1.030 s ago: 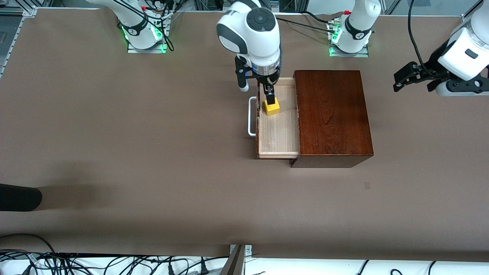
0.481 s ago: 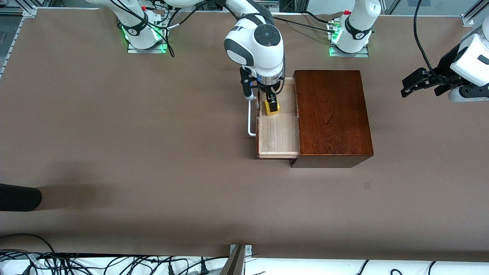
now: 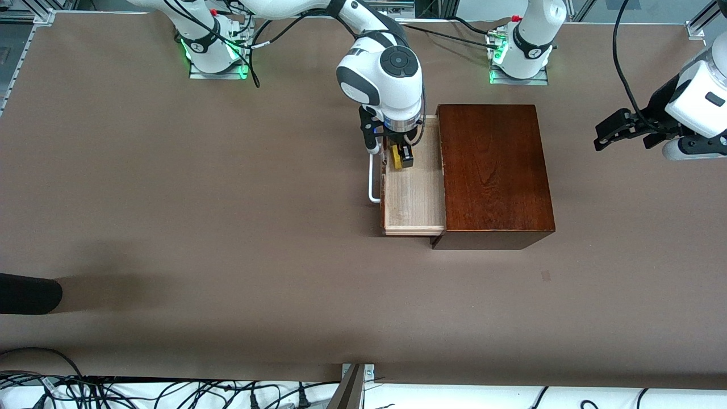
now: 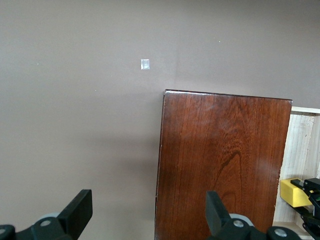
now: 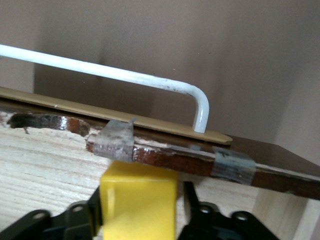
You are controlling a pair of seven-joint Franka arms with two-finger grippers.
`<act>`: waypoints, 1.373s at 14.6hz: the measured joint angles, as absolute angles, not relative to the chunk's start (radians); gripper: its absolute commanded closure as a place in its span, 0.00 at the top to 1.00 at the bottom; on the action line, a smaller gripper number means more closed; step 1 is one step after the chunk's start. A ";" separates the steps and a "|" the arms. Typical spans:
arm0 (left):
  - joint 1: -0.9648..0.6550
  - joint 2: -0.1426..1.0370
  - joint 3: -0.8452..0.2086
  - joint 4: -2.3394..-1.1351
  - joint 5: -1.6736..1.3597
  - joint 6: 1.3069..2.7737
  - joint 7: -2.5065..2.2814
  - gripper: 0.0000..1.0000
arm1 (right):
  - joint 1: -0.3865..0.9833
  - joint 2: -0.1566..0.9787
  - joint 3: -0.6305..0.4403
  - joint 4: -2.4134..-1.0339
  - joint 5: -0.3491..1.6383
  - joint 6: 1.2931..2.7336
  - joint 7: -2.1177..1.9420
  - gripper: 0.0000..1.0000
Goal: Open drawer, take yellow block, close drawer
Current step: 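Grasp the yellow cube with the right gripper and lift it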
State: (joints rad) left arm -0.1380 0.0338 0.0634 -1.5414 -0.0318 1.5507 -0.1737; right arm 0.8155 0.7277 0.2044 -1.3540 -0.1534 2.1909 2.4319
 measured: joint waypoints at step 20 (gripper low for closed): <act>-0.137 0.036 0.063 -1.524 -0.032 1.554 -0.174 1.00 | 0.428 0.422 0.161 -1.258 -0.010 1.547 1.606 0.00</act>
State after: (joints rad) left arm -0.1371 0.0361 0.0634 -1.5240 -0.0318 1.5537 -0.1737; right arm 0.4276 0.4225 0.1610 -1.2580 -0.0100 1.5471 1.6055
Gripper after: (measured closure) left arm 0.000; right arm 0.445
